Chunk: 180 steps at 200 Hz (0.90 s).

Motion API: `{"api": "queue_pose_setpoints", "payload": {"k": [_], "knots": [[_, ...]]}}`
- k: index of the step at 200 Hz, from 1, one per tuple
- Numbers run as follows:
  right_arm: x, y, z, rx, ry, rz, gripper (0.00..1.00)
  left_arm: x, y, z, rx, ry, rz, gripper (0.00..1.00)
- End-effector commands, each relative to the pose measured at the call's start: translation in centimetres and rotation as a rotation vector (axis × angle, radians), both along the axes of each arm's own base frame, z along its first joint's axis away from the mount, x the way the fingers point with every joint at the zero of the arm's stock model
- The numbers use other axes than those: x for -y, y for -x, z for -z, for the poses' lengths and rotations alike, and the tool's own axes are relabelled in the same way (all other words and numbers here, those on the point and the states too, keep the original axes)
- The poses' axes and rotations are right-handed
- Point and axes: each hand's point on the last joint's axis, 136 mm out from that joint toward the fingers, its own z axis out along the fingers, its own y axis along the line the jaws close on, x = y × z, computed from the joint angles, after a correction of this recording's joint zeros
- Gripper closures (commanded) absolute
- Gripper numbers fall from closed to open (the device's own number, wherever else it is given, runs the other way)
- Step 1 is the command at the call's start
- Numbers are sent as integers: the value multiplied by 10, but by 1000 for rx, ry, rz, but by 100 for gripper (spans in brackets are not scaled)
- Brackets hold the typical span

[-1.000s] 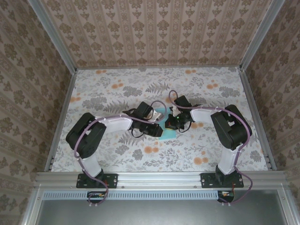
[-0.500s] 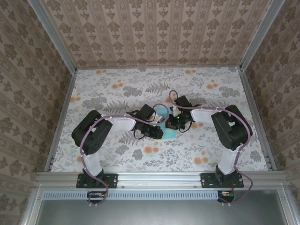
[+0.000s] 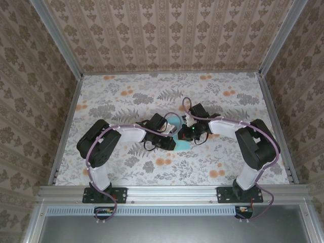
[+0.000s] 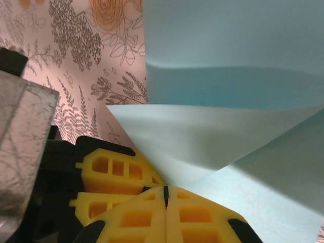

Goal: Fold a paper plane with a square sheet of paper (fold left side to right side)
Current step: Fold the triangle a second time at the center of the table.

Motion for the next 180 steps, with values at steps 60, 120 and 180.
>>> {"api": "queue_pose_setpoints", "payload": {"k": [60, 120, 180], "knots": [[-11, 7, 20, -57, 8, -47, 100, -20, 16, 22, -19, -125, 18, 86], [-1, 7, 37, -75, 93, -49, 100, -22, 16, 23, -17, -140, 18, 86], [15, -1, 42, -58, 182, -53, 100, -25, 17, 27, -22, -154, 19, 86]]}}
